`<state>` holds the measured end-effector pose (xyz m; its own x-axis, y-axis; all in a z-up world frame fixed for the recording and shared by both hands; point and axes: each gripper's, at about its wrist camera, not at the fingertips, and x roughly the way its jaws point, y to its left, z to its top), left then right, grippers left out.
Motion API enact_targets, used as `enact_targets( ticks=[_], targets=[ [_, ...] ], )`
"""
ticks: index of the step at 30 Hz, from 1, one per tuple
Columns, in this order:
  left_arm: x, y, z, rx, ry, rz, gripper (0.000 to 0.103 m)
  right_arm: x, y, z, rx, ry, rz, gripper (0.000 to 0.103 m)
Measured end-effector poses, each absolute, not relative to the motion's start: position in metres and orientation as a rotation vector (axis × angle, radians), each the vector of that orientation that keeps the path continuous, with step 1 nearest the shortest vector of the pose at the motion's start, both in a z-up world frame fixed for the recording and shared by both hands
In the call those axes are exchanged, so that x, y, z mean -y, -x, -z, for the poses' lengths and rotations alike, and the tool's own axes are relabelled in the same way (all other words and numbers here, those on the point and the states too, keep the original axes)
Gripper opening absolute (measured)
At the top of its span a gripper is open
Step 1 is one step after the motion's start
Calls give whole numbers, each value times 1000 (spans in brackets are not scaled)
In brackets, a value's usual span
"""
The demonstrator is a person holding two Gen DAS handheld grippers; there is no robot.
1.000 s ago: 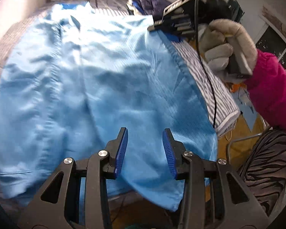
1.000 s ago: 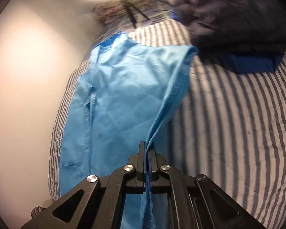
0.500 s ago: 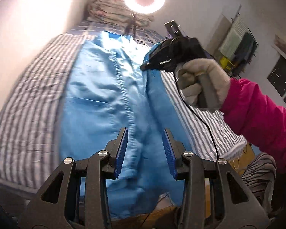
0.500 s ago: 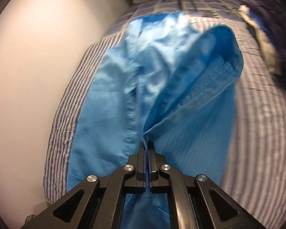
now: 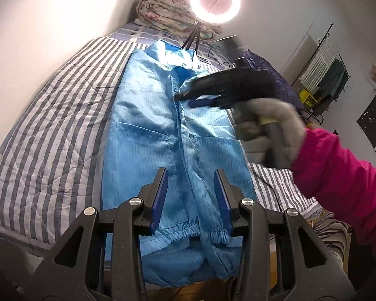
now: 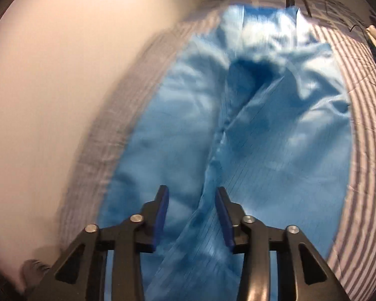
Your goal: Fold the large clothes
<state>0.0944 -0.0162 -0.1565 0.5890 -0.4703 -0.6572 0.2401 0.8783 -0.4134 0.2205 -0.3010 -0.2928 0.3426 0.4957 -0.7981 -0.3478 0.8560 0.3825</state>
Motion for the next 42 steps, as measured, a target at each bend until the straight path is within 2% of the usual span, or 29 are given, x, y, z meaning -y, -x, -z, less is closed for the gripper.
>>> enact_targets(
  ticks=[3, 6, 8, 9, 14, 19, 21, 22, 23, 24, 26, 30, 34, 36, 37, 38, 42],
  targets=[
    [19, -97, 160, -861, 299, 439, 40, 343, -189, 271, -1016, -181, -543, 41],
    [27, -100, 166, -891, 296, 460, 40, 384, -164, 279, -1027, -180, -437, 42],
    [37, -100, 172, -920, 283, 482, 40, 407, -150, 295, -1057, -214, -387, 52],
    [40, -99, 174, -930, 279, 494, 40, 415, -145, 303, -1075, -236, -374, 54],
    [49, -97, 195, -1016, 306, 511, 40, 444, -124, 357, -1194, -416, -415, 49],
    [53, -97, 207, -1064, 317, 508, 40, 435, -105, 370, -1213, -462, -543, 48],
    [54, -100, 213, -1081, 319, 501, 38, 426, -102, 372, -1231, -437, -588, 35],
    [55, -101, 217, -1092, 313, 496, 22, 423, -99, 371, -1240, -434, -604, 23],
    [58, -103, 222, -1114, 304, 499, 13, 420, -99, 372, -1249, -428, -615, 10],
    [60, -105, 225, -1127, 301, 502, 8, 418, -99, 372, -1255, -419, -612, 5],
    [61, -106, 228, -1140, 316, 513, 5, 420, -100, 369, -1265, -412, -597, 0],
    [77, -101, 228, -1163, 286, 551, 4, 431, -103, 353, -1250, -369, -590, 0],
    [98, -95, 240, -1211, 189, 569, 4, 426, -105, 362, -1288, -194, -513, 4],
    [100, -94, 236, -1204, 163, 570, 5, 425, -106, 359, -1282, -150, -512, 18],
    [98, -94, 233, -1201, 151, 564, 5, 425, -106, 354, -1266, -131, -504, 32],
    [95, -94, 229, -1201, 152, 562, 5, 427, -107, 344, -1225, -107, -492, 37],
    [80, -95, 207, -1153, 151, 558, 5, 444, -123, 313, -1113, -118, -454, 38]
  ],
)
